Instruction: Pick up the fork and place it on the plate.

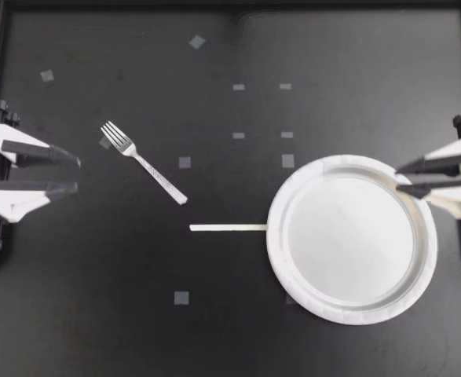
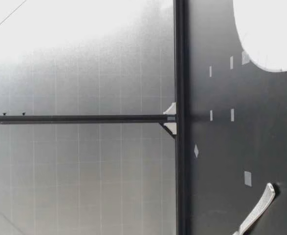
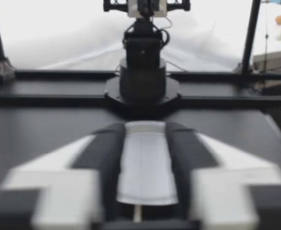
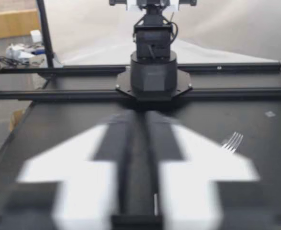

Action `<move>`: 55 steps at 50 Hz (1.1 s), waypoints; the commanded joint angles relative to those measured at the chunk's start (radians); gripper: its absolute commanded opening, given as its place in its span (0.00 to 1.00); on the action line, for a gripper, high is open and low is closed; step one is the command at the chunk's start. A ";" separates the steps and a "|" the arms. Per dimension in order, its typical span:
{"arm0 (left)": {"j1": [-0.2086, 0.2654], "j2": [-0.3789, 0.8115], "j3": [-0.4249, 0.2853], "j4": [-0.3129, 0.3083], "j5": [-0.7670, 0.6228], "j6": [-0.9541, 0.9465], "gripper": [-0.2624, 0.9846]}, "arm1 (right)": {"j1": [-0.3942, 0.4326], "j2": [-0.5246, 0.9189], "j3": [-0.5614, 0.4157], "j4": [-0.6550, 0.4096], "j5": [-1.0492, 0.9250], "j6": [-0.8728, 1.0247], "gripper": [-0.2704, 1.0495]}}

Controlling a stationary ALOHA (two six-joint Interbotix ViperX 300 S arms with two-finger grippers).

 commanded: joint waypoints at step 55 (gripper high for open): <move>0.209 0.701 -0.531 0.179 1.221 0.272 0.61 | -0.091 -0.077 -0.031 0.121 0.572 0.229 0.18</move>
